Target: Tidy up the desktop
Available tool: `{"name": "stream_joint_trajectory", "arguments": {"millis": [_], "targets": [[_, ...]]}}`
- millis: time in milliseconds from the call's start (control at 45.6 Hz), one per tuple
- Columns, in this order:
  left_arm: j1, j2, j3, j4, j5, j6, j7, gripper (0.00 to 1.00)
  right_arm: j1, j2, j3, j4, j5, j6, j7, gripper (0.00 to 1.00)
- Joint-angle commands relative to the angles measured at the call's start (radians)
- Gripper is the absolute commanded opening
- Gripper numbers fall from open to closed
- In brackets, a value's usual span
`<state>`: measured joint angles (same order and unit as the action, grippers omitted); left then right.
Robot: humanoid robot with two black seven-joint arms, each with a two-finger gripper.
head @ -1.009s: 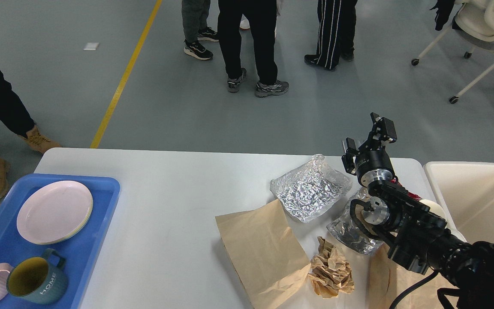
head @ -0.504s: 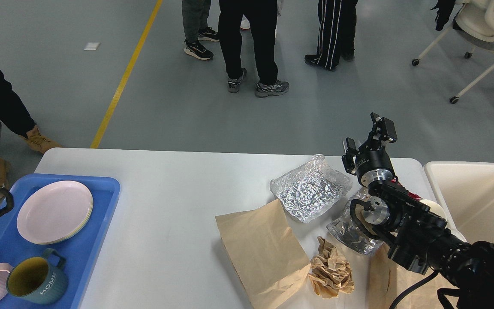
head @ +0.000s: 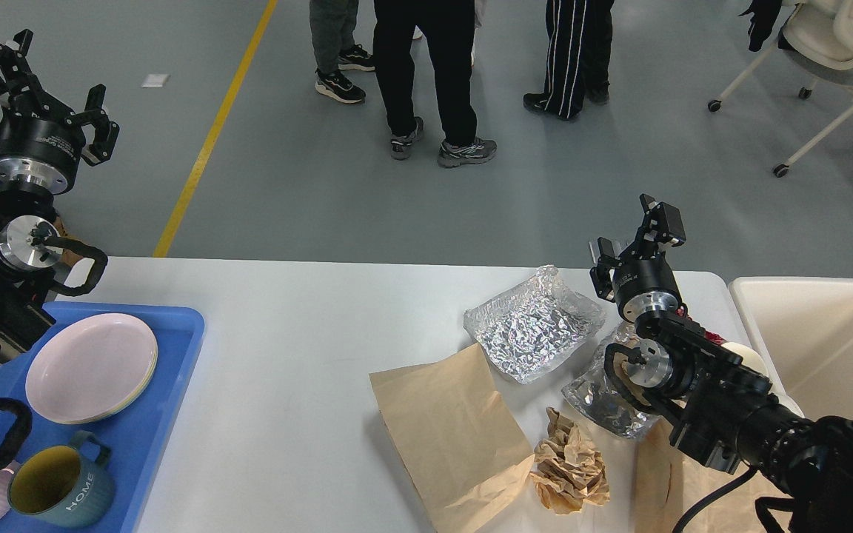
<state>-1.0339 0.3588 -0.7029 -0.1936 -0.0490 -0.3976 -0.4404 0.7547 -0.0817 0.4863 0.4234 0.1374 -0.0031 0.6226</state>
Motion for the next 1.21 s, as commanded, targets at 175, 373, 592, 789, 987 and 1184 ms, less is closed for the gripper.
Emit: {"name": "stream_joint_trajectory", "arguments": {"millis": [175,373,592,789,987,1184], "targets": [[0.008,-0.049,-0.018,0.000,-0.003,0.002,0.015,0.96,0.000,0.000,0.000,0.000,0.001,0.000,0.000,1.00],[-0.003,-0.066,-0.004,0.000,-0.006,0.042,0.019,0.96,0.000,0.000,0.000,0.000,0.001,0.000,0.000,1.00],[-0.026,-0.072,-0.001,0.000,-0.005,0.151,0.019,0.96,0.000,0.000,0.000,0.000,-0.001,0.000,0.000,1.00],[-0.015,-0.100,-0.004,0.000,-0.006,0.174,0.019,0.96,0.000,0.000,0.000,0.000,0.001,0.000,0.000,1.00],[0.047,-0.126,-0.015,0.000,-0.006,0.172,0.019,0.96,0.000,0.000,0.000,0.000,0.001,0.000,0.000,1.00],[0.121,-0.162,-0.020,0.000,-0.006,0.157,0.019,0.96,0.000,-0.001,0.000,0.000,0.001,0.000,0.000,1.00]]}}
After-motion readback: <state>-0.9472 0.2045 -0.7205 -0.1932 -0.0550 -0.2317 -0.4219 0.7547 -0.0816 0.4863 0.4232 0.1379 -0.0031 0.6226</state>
